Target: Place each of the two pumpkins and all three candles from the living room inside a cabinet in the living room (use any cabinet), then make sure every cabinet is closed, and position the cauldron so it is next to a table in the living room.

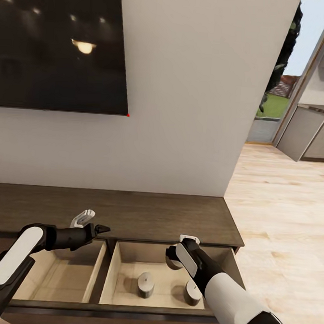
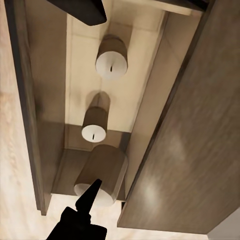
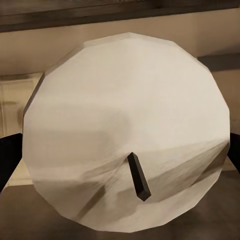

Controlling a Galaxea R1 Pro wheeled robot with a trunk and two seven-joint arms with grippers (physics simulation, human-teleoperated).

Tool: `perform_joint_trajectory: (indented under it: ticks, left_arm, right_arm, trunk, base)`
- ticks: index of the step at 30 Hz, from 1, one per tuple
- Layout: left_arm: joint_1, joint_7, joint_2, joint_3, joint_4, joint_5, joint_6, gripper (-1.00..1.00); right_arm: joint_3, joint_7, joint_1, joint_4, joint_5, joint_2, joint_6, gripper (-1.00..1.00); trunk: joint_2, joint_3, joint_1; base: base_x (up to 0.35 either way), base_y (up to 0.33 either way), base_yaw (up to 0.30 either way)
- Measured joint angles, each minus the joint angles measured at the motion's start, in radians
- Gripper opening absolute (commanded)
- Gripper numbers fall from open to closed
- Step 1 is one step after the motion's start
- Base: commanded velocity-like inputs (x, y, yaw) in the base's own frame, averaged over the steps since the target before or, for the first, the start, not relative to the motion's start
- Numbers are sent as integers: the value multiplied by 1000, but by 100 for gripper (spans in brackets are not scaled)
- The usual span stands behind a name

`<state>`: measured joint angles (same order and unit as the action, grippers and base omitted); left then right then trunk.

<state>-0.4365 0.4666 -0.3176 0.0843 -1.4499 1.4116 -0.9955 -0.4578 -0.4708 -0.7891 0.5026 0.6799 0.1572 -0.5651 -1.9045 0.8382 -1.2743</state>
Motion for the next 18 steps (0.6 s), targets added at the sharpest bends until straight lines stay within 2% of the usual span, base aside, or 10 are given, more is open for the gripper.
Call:
perform_joint_trajectory:
  ticks: [4,13,15,16,18]
  left_arm:
    - [0,0,0,0,-2,0,0,100]
    - [0,-4,-3,-5,-7,9,-1,100]
    - [2,-7,-20,-7,-14,52,-1,100]
    - [5,-9,-37,-6,-22,93,-2,100]
    - [21,-10,-75,-6,-43,200,-2,100]
  right_arm:
    - [0,0,0,1,1,0,0,-100]
    - [0,1,0,1,14,0,0,-100]
    - [0,1,0,2,14,1,0,-100]
    - [0,1,0,2,14,1,0,-100]
    - [0,1,0,3,14,1,0,-100]
  trunk:
    - [0,0,0]
    - [-63,28,-34]
    - [-77,34,-42]
    - [-84,38,-46]
    - [-98,44,-54]
  base:
    - [1,0,0]
    - [0,0,0]
    - [0,0,0]
    - [0,0,0]
    - [0,0,0]
